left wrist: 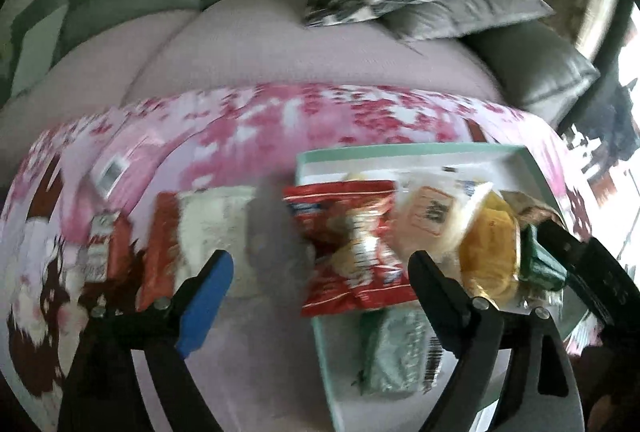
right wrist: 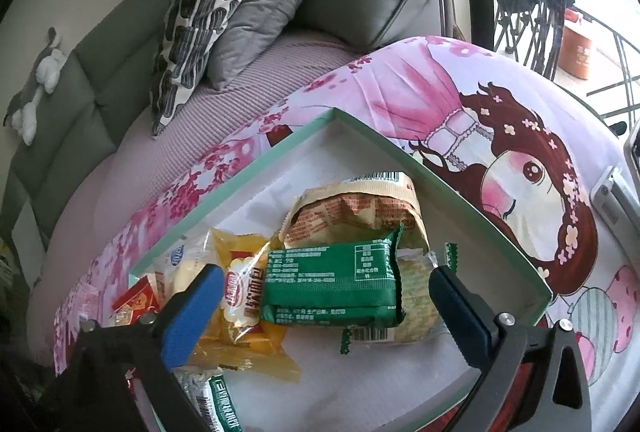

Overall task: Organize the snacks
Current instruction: 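Lower the red bag and green pack into the tray and open both grippers, then withdraw both tools from the tray back toward the snack pile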

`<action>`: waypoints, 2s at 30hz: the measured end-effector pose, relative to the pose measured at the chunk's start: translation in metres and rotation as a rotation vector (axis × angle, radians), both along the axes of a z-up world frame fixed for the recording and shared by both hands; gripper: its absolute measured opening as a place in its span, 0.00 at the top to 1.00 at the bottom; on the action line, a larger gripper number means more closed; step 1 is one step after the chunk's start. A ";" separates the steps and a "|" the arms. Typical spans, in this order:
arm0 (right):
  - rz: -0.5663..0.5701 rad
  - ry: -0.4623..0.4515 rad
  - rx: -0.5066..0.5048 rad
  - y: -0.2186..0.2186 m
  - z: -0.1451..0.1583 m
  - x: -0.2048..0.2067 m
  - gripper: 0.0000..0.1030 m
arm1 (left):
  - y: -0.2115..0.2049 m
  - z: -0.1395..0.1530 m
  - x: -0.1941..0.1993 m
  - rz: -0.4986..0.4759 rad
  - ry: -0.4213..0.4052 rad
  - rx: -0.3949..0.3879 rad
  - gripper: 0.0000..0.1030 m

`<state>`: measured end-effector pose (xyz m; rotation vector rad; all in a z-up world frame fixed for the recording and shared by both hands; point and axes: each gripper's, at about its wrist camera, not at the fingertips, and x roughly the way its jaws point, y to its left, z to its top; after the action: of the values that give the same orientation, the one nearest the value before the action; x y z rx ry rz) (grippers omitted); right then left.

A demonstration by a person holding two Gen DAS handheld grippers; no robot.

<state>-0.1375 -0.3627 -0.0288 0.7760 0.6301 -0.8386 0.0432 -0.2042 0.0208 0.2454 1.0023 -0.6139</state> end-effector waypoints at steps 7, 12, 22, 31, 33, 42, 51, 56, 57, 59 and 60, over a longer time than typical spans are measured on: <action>0.027 0.009 -0.006 0.011 0.007 0.005 0.00 | 0.034 0.002 0.018 0.159 -0.001 -0.012 0.04; 0.059 0.018 -0.033 0.024 0.016 0.010 0.00 | 0.051 -0.003 0.028 0.191 0.018 -0.003 0.03; 0.110 0.034 -0.063 0.050 0.027 0.020 0.00 | 0.096 0.003 0.039 0.301 0.005 -0.041 0.00; 0.163 0.030 -0.070 0.068 0.032 0.029 0.00 | 0.126 0.008 0.043 0.361 -0.009 -0.073 0.00; 0.182 0.031 -0.073 0.073 0.033 0.033 0.00 | 0.133 0.010 0.044 0.377 -0.036 -0.065 0.00; 0.279 0.064 -0.113 0.108 0.035 0.059 0.00 | 0.183 0.018 0.066 0.472 -0.059 -0.087 0.00; 0.368 0.057 -0.153 0.141 0.041 0.078 0.00 | 0.244 0.019 0.079 0.635 -0.064 -0.121 0.00; 0.421 0.052 -0.178 0.158 0.041 0.088 0.00 | 0.262 0.023 0.079 0.671 -0.065 -0.142 0.00; 0.433 0.053 -0.180 0.161 0.040 0.090 0.00 | 0.266 0.024 0.079 0.682 -0.069 -0.145 0.00; 0.458 0.053 -0.183 0.167 0.038 0.095 0.00 | 0.274 0.026 0.079 0.699 -0.071 -0.153 0.00; 0.467 0.055 -0.183 0.169 0.037 0.097 0.00 | 0.280 0.027 0.080 0.708 -0.070 -0.159 0.00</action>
<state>-0.0405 -0.1937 0.0081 0.4150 0.7355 -0.4799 0.1228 0.0754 0.0473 -0.2276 0.8907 -0.0352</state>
